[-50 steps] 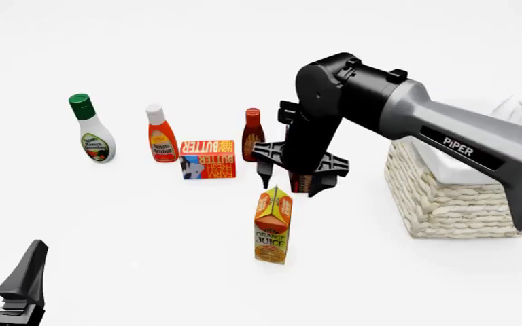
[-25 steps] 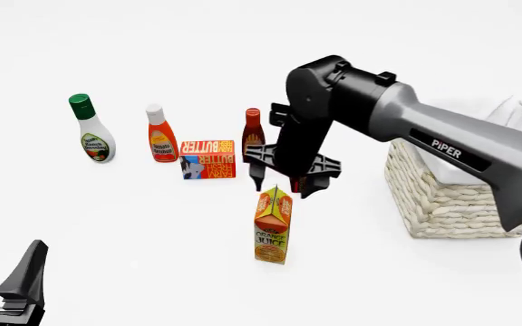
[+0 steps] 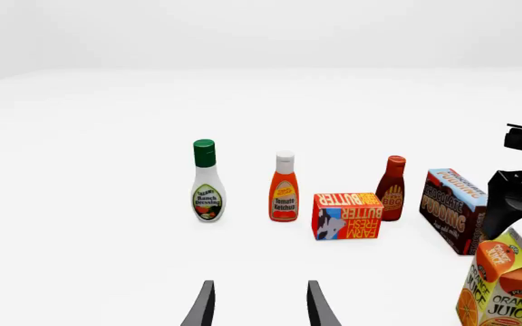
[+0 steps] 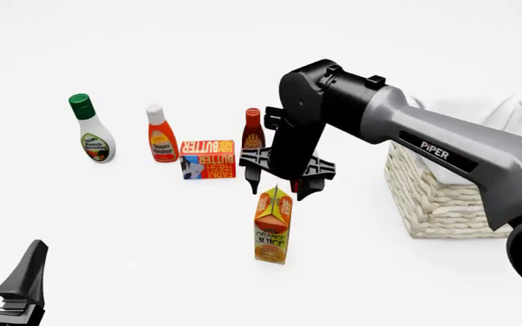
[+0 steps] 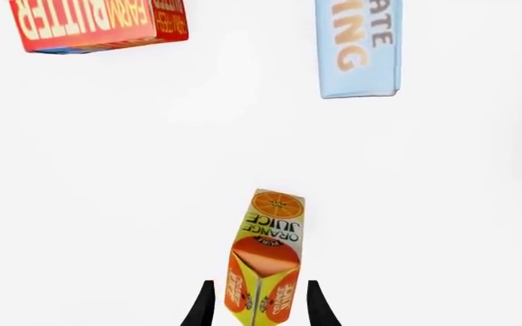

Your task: Pick the orange juice and place it in the basket.

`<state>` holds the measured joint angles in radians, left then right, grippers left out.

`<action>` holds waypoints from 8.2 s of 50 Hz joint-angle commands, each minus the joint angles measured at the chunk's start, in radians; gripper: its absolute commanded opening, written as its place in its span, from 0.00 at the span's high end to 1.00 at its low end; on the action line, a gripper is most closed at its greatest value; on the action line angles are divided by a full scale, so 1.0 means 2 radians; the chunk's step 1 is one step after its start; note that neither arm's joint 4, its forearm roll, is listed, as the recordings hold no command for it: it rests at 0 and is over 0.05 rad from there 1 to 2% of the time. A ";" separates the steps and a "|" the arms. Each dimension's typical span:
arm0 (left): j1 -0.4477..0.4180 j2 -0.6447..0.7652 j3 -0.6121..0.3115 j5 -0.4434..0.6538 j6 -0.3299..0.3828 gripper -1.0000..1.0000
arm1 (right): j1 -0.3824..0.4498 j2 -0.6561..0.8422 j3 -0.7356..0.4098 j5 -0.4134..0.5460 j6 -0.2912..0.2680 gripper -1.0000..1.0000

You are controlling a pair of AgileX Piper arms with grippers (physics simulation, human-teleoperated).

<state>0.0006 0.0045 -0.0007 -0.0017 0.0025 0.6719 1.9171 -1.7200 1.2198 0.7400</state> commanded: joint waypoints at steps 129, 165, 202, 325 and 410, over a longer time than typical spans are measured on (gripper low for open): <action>0.000 0.000 0.000 0.000 0.000 0.00 | 0.001 0.051 -0.005 0.000 -0.008 1.00; 0.000 0.000 0.000 0.000 0.000 0.00 | 0.040 -0.007 0.033 0.000 0.012 1.00; 0.000 0.000 0.000 0.000 0.000 0.00 | 0.034 -0.038 0.036 0.000 -0.048 1.00; 0.000 0.000 0.000 0.000 0.000 0.00 | -0.178 -0.135 -0.167 0.000 -0.421 1.00; 0.000 0.000 0.000 0.000 0.000 0.00 | -0.399 -0.194 -0.112 0.000 -0.488 1.00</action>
<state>0.0006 0.0045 -0.0007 -0.0018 0.0025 -0.0931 1.5391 -1.9645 1.2200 -0.2672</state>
